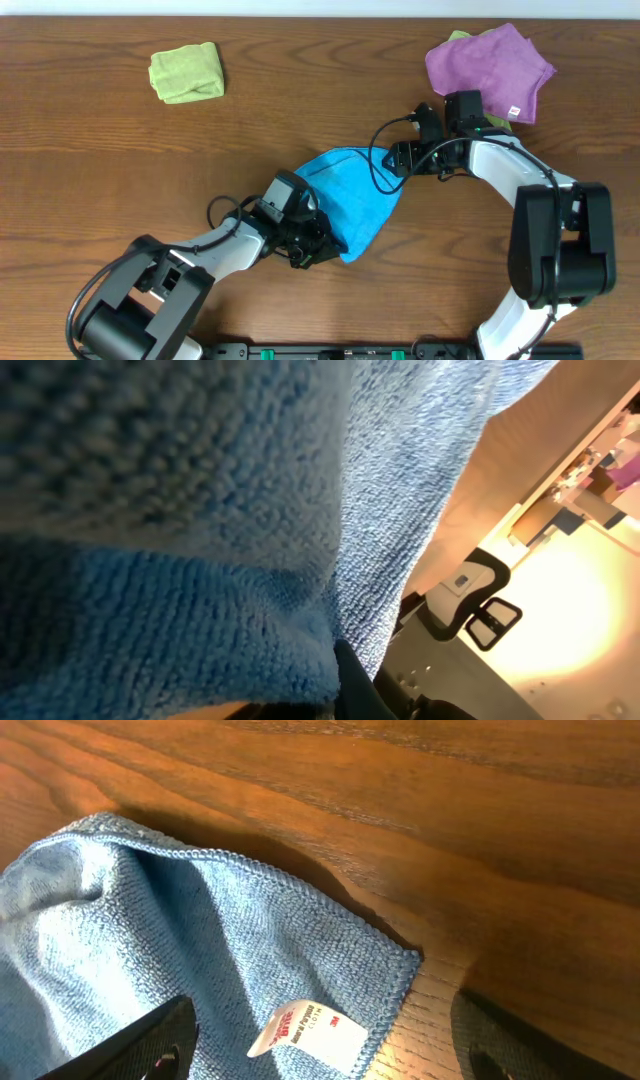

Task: Fold the cloth
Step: 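Grasp the blue cloth's near corner with the left gripper, then stretch the blue cloth between both grippers and lay it flat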

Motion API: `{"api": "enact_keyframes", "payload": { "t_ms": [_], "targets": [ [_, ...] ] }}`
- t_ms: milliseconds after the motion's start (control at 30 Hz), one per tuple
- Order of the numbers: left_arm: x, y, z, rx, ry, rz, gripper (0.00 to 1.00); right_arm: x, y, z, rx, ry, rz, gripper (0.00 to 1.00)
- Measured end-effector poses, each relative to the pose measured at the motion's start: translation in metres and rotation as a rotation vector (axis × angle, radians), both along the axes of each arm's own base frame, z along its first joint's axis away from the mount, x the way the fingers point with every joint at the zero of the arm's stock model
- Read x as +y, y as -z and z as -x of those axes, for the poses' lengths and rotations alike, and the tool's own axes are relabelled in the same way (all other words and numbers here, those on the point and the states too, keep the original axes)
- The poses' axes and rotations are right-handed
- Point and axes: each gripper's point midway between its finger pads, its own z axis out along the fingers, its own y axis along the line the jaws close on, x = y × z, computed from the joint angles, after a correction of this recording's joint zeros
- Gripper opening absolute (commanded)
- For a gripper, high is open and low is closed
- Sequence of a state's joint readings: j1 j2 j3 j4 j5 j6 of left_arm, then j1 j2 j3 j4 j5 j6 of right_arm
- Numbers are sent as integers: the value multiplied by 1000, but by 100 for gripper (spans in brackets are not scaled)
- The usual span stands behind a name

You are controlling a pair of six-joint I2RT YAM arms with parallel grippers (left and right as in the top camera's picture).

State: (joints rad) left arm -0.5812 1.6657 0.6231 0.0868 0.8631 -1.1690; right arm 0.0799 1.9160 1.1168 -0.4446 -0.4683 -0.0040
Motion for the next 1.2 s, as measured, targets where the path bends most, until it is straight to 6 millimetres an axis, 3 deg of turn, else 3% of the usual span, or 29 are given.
{"api": "enact_keyframes", "payload": {
  "t_ms": [167,333,433,533,567,700,800,900,1033,1200],
  "targets": [
    [4,-1,-5,-4,-10,11,6,6,1,-1,-2,-15,-12,80],
    [4,-2,-5,-4,-4,18,6,20,3,-5,-12,-45,-35,68],
    [4,-3,-4,-4,-3,20,6,21,5,-4,-4,-44,-41,44],
    [4,-3,-4,-4,0,23,6,21,11,-2,14,-39,-40,7],
    [4,-3,-4,-4,0,23,6,20,14,1,29,-35,-37,1],
    [6,-6,-8,-4,-8,42,6,22,15,7,64,-33,-50,1],
    [10,-18,-31,-54,-50,104,6,17,12,24,114,-25,-25,1],
    [17,-43,-69,-129,-118,184,6,13,-15,29,77,-20,-10,1],
    [29,-97,-133,-268,-209,276,6,12,-91,16,-143,-11,-24,1],
    [60,-179,-205,-468,-310,343,6,10,-181,3,-431,39,-57,1]
  ]
}}
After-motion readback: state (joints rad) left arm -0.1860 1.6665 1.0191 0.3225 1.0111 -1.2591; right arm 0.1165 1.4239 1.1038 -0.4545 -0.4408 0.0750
